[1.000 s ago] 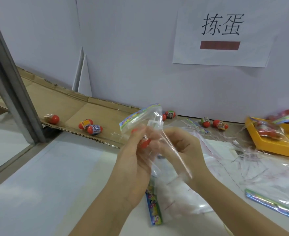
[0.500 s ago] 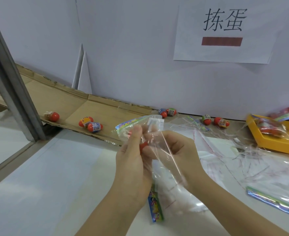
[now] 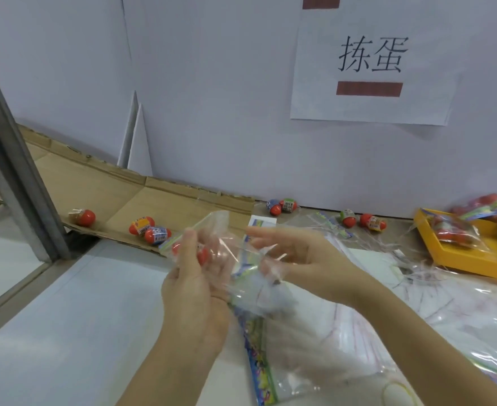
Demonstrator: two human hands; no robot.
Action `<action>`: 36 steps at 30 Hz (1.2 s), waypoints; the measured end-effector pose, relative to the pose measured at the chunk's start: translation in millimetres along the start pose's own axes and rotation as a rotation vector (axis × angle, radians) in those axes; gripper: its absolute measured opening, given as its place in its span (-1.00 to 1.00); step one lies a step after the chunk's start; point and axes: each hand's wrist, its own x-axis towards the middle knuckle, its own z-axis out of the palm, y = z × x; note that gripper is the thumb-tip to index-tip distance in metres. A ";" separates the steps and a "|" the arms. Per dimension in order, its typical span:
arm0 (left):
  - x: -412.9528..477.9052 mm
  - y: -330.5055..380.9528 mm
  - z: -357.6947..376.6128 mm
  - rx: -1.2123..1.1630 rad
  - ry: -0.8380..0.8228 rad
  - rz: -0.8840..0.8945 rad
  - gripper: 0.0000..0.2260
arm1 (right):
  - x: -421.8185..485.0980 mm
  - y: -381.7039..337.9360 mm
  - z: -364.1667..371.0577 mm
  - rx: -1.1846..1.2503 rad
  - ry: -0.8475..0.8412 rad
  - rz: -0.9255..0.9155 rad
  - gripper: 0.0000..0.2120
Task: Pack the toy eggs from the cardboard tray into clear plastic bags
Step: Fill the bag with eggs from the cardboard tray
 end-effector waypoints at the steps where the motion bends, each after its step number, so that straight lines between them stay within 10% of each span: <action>1: 4.1 2.9 -2.0 -0.035 0.024 -0.001 -0.73 | 10.5 8.6 -8.8 -0.014 0.100 0.033 -0.58; 5: 12.0 3.9 -3.3 -0.090 0.057 -0.035 -0.68 | 70.0 48.8 -33.6 -0.387 0.375 0.232 -0.61; 18: 16.6 1.2 -1.3 -0.139 0.073 -0.187 -0.69 | 130.9 110.3 -29.1 -1.099 0.330 0.303 -0.82; 23: 8.7 6.2 0.1 -0.274 0.038 -0.365 -0.48 | 97.3 74.8 -37.0 -0.365 0.602 0.110 -0.72; 29: 2.7 9.3 1.4 -0.348 0.008 -0.434 -0.60 | 3.9 -14.3 -19.4 0.342 0.458 -0.216 -0.76; 36: -6.3 7.6 -1.9 -0.314 -0.029 -0.380 -0.77 | -48.5 -33.5 24.0 0.204 0.296 -0.153 -0.81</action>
